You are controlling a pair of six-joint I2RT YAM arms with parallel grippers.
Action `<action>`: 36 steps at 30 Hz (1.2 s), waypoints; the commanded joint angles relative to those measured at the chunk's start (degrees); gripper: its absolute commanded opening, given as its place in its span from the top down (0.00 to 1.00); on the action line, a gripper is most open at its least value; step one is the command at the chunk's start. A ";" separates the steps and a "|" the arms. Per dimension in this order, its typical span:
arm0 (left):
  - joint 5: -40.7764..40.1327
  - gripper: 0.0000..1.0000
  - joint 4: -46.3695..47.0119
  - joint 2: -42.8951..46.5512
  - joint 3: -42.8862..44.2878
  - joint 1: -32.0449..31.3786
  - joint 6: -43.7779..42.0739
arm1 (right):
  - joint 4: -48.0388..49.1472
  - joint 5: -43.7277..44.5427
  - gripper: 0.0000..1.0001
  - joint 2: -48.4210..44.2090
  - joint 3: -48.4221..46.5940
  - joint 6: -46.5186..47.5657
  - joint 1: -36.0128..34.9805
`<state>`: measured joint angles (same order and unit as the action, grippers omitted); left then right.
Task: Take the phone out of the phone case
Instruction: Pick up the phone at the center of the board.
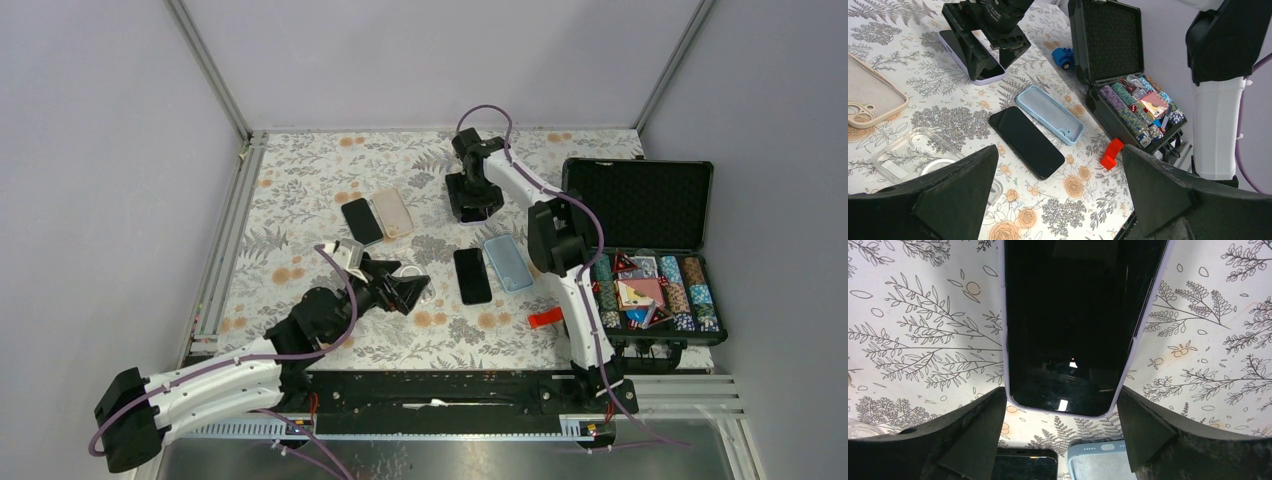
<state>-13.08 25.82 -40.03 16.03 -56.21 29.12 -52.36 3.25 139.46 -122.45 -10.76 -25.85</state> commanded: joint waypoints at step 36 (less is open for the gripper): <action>16.26 0.03 8.33 -25.39 8.82 16.17 23.92 | 25.14 -22.16 0.65 -32.50 38.62 -9.55 0.27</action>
<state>-3.16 27.05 -60.47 20.88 -43.13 44.60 -35.94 -11.05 113.82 -86.65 -16.91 -26.22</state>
